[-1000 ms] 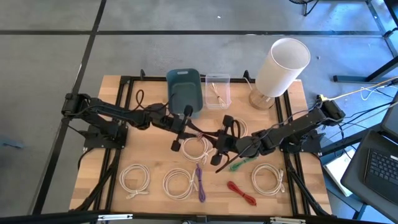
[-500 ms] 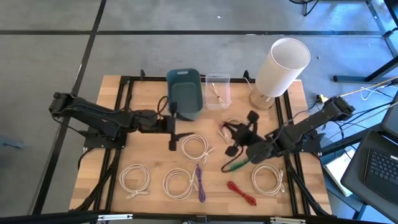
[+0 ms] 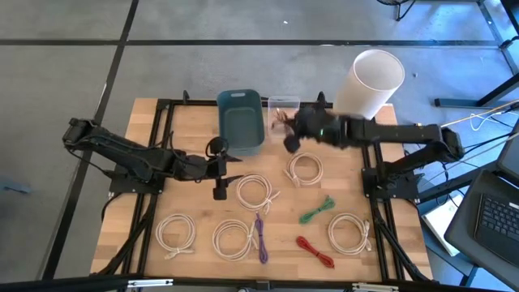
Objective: Pick & Place USB Port
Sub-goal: Put the pink charger cable into the transparent bin
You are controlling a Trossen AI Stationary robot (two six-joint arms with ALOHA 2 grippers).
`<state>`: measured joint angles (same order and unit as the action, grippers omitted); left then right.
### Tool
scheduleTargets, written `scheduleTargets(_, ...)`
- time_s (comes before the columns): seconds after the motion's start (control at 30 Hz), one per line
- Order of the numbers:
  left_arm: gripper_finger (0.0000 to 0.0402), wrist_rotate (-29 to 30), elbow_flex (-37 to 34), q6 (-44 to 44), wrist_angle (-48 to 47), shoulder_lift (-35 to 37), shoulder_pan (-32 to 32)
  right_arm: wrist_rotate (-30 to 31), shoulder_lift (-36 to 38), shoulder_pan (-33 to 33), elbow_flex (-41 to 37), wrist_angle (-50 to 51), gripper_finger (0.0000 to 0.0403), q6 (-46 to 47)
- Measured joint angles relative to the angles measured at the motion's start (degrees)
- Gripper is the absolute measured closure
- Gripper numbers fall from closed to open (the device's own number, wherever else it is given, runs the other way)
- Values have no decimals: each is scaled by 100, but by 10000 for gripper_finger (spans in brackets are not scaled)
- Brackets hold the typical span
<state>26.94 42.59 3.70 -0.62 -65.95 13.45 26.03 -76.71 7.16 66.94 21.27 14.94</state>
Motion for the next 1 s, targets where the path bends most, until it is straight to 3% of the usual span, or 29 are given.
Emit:
scheduleTargets(0.27,178,0,0,2,-7,0,0,-667,-2,946,302,-212,402,100)
scheduleTargets(0.47,178,2,0,1,34,-1,-4,-683,-10,953,540,-735,402,-184)
scheduleTargets(0.63,178,5,0,2,82,-2,-4,-662,-185,598,965,-944,402,-758)
scheduleTargets(0.83,178,24,0,1,82,-2,-4,-166,-905,246,2084,-574,402,-1234)
scheduleTargets(1.0,178,22,0,-6,82,-2,-4,437,-1830,323,3596,935,402,-1142)
